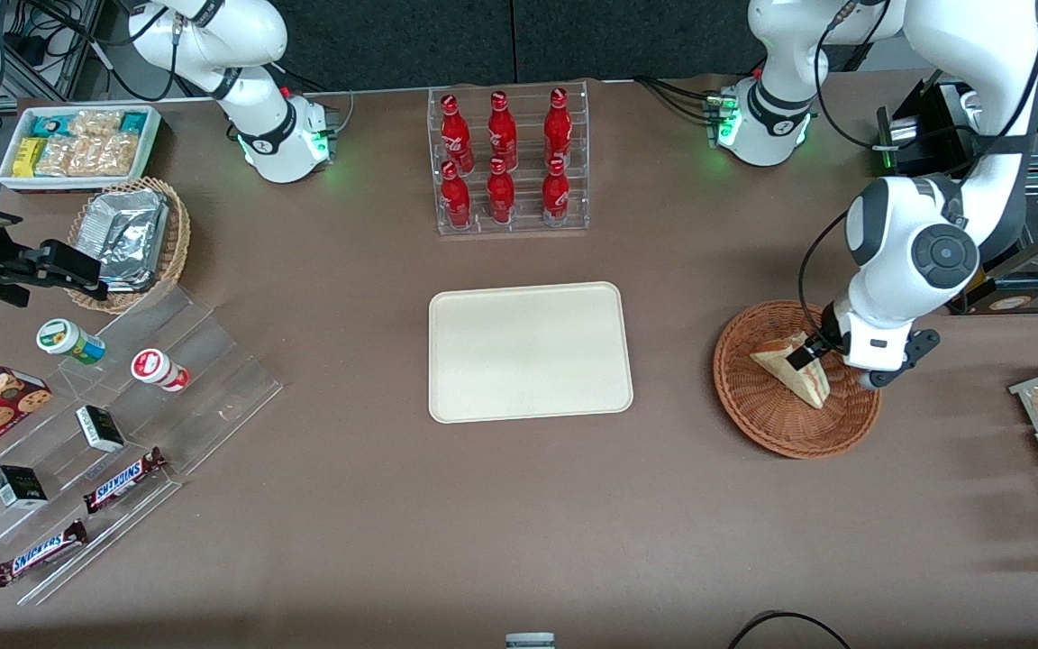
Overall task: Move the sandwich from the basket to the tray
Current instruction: 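Lower the left gripper onto the sandwich and close on it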
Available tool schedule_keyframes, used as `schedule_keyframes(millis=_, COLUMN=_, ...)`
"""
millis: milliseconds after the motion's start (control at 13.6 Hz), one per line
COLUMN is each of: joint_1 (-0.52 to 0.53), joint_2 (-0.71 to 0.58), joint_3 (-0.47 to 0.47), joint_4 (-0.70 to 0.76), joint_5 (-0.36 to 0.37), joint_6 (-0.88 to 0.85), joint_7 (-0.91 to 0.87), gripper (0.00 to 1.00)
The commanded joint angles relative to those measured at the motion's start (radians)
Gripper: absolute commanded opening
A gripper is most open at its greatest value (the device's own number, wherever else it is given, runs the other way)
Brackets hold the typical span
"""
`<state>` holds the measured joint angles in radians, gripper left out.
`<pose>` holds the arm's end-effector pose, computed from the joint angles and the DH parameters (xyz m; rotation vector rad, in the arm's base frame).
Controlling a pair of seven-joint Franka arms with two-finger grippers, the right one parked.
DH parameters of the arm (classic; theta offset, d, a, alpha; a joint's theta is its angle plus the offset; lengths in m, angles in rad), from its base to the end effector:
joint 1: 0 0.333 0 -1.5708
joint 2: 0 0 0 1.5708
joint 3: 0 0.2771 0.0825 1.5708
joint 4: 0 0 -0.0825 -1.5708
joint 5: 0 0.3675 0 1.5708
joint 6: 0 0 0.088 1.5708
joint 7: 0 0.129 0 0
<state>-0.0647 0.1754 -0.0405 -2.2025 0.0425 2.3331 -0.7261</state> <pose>0.5227 -0.0541 0.2503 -2.9676 -0.9039 0.0488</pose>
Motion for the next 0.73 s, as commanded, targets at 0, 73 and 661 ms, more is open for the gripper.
schedule_keyframes(millis=0, joint_1=-0.020, joint_2=0.021, joint_3=0.002, joint_4=-0.006, joint_5=0.003, joint_6=0.045, joint_7=-0.021, gripper=1.00)
schedule_keyframes(millis=73, joint_1=-0.020, joint_2=0.023, joint_3=0.002, joint_4=-0.006, joint_5=0.003, joint_6=0.045, joint_7=-0.022, gripper=1.00)
schedule_keyframes(millis=661, joint_1=-0.017, joint_2=0.082, joint_3=0.008, joint_4=-0.008, joint_5=0.010, joint_6=0.071, joint_7=-0.023, gripper=0.87)
